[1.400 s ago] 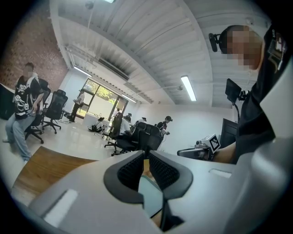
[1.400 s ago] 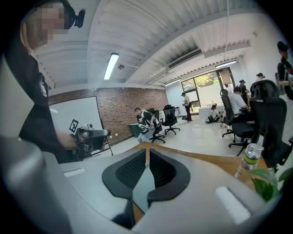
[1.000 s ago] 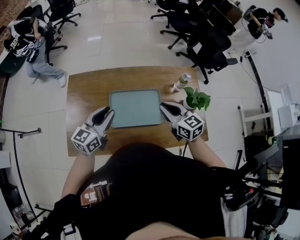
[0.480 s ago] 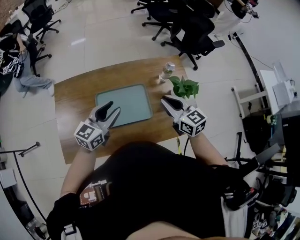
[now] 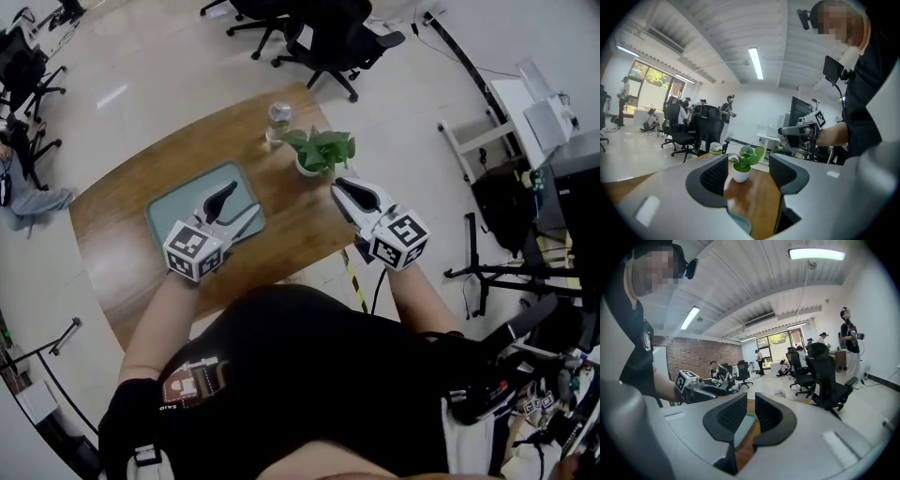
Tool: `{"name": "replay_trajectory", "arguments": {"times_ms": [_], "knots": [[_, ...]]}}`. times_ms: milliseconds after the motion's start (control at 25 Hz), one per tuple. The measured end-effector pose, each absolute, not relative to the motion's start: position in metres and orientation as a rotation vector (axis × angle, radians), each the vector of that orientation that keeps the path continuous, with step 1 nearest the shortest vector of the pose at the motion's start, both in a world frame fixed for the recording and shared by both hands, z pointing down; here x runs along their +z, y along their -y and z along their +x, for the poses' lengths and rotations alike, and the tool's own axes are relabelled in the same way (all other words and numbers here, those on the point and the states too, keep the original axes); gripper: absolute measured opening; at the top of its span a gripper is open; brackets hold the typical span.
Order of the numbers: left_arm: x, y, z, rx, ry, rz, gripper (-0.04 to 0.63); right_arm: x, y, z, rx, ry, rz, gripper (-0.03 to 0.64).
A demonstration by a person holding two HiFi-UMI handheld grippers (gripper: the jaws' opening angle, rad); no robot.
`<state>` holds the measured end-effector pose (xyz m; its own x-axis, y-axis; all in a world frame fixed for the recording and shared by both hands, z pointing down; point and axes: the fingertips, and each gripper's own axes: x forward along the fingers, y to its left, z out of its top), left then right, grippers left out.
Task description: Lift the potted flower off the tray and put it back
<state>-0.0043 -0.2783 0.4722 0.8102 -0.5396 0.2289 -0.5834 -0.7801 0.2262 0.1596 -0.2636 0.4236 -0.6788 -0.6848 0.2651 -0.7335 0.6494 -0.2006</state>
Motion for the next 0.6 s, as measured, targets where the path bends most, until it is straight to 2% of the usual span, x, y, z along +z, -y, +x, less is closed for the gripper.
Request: {"name": "replay_trajectory", "arguments": {"times_ms": [280, 480, 600], "knots": [[0.527, 0.316, 0.087, 0.409, 0.777, 2.747, 0.350, 0.443, 0.250, 0.248, 0.500, 2.620, 1.354, 0.067], [0.575, 0.339, 0.141, 0.520, 0.740, 2.734, 0.469, 0.465, 0.245, 0.298, 0.551, 2.570, 1.434, 0.068], [0.610, 0.350, 0.156, 0.565, 0.780, 2.663, 0.508, 0.477, 0.236, 0.317, 0.595, 2.549, 1.465, 0.069]]}}
